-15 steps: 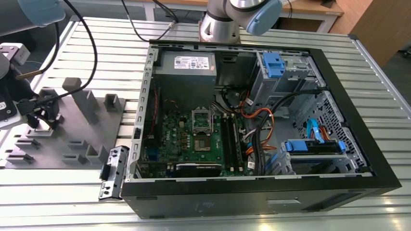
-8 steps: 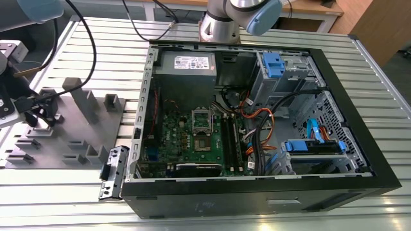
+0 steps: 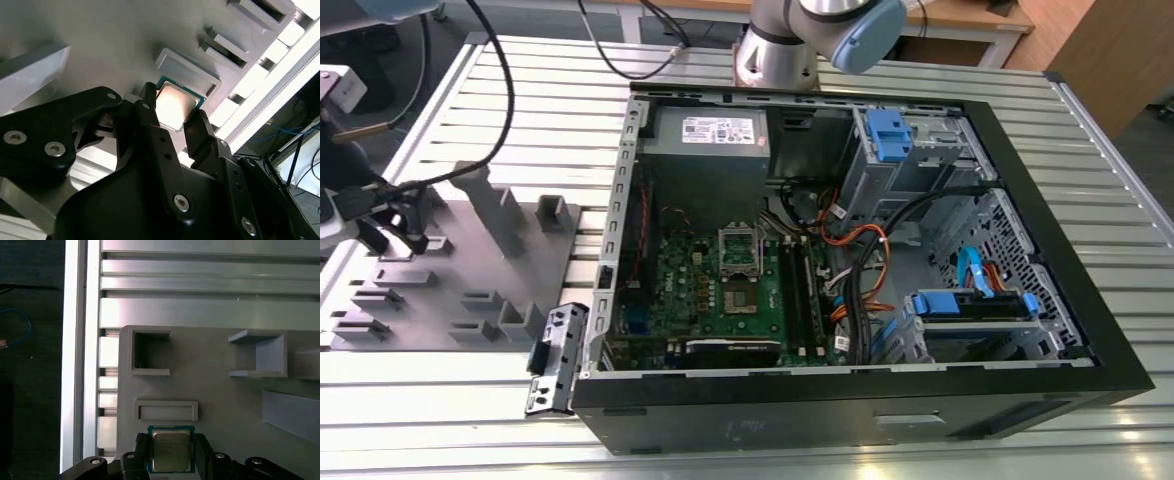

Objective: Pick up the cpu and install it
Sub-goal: 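Pick up the cpu and move it towards the insertion slot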

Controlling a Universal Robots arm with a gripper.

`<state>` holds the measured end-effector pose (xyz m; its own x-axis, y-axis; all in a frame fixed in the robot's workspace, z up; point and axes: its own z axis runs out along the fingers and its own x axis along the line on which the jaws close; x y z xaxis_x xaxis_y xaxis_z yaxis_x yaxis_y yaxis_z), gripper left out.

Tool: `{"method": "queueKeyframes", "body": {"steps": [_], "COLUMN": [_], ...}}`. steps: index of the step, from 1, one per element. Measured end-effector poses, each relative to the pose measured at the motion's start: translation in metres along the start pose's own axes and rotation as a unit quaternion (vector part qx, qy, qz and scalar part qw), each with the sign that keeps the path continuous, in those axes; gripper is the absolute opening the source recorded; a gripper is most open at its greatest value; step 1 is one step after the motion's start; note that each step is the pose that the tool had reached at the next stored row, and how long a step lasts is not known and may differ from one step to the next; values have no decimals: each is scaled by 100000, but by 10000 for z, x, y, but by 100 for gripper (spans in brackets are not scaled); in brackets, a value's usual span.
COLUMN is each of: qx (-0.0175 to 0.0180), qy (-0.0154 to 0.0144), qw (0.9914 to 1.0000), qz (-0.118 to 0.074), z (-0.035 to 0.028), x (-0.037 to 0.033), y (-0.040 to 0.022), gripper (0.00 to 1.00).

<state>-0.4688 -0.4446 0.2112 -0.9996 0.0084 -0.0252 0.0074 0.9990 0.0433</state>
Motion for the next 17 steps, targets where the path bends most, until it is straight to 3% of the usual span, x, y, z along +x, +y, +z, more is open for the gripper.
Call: {"method": "queueKeyframes", "body": {"steps": [11,17], "qx": [2,-12], "qy": [4,-15], "qw": [100000,100000], "qz": [1,1], "z": [-315,-357], "x": [-8,-9], "y": [14,16], "gripper": [47,47]}}
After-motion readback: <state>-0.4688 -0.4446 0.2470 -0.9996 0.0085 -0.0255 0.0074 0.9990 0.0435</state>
